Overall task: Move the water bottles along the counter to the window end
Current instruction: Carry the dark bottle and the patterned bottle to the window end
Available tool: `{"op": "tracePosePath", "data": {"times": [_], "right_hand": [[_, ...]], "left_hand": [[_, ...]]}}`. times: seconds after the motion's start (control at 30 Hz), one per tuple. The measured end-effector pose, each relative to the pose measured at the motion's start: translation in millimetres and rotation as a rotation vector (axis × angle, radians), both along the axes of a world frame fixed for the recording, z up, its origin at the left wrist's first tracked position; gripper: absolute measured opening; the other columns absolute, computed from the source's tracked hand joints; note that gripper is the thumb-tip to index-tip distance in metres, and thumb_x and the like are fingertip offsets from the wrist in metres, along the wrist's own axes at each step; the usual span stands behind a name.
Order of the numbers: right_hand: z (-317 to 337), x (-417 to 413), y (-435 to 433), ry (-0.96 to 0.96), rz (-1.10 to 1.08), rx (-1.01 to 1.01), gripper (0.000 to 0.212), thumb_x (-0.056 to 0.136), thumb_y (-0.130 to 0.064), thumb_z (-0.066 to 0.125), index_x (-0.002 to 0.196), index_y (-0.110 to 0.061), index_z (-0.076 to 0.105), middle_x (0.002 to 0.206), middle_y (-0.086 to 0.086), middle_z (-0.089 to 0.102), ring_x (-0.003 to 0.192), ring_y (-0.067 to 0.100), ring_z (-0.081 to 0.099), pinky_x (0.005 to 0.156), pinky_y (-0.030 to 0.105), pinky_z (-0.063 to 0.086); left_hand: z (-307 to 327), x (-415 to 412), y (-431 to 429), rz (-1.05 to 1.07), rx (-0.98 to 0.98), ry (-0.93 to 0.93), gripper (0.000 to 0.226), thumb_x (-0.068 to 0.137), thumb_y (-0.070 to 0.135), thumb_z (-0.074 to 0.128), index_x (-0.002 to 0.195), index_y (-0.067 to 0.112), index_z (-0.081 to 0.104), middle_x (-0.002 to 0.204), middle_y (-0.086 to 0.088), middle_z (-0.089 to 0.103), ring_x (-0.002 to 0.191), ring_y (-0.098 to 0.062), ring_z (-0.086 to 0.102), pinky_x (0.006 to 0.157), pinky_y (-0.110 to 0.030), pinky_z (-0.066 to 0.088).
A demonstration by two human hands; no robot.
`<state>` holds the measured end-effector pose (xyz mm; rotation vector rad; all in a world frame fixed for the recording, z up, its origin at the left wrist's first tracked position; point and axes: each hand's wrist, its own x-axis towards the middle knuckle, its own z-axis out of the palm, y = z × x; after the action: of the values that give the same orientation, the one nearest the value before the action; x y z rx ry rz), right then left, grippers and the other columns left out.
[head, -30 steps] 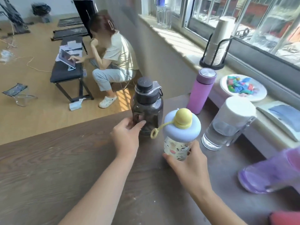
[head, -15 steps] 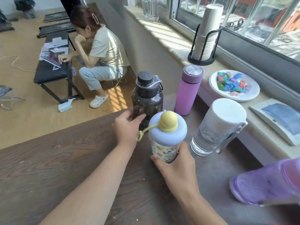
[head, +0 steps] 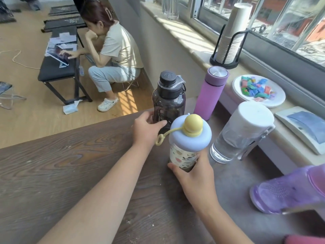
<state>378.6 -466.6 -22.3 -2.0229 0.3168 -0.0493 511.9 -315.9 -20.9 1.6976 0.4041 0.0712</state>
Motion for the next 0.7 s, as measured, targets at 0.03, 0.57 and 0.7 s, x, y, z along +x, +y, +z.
{"op": "tracePosePath", "data": {"times": [0.03, 0.57, 0.7], "right_hand": [[-0.2, -2.2, -1.4, 0.028, 0.005, -0.008, 0.064, 0.073, -0.024, 0.091, 0.120, -0.048, 0.053, 0.117, -0.022, 0.068, 0.108, -0.008, 0.064, 0.078, 0.004, 0.048], [26.8, -78.7, 127.2, 0.242, 0.196, -0.321, 0.017, 0.084, -0.022, 0.073, 0.098, -0.026, 0.064, 0.077, -0.010, 0.072, 0.079, 0.016, 0.070, 0.075, 0.034, 0.052], [30.6, -84.1, 217.9, 0.205, 0.448, -0.365, 0.019, 0.087, -0.021, 0.068, 0.105, -0.024, 0.065, 0.081, -0.010, 0.071, 0.087, 0.020, 0.068, 0.073, 0.031, 0.047]], "left_hand": [[3.3, -6.5, 2.6, -0.017, -0.023, 0.014, 0.053, 0.079, 0.003, 0.088, 0.130, 0.007, 0.074, 0.127, -0.012, 0.078, 0.121, -0.030, 0.072, 0.107, -0.050, 0.056], [15.8, -222.1, 195.8, 0.096, 0.278, 0.201, 0.017, 0.083, 0.020, 0.084, 0.092, 0.033, 0.078, 0.089, 0.012, 0.081, 0.080, -0.022, 0.077, 0.081, -0.046, 0.064], [16.6, -290.1, 267.7, 0.254, 0.280, 0.240, 0.018, 0.084, 0.019, 0.084, 0.093, 0.034, 0.077, 0.090, 0.012, 0.081, 0.075, -0.021, 0.076, 0.078, -0.042, 0.064]]}}
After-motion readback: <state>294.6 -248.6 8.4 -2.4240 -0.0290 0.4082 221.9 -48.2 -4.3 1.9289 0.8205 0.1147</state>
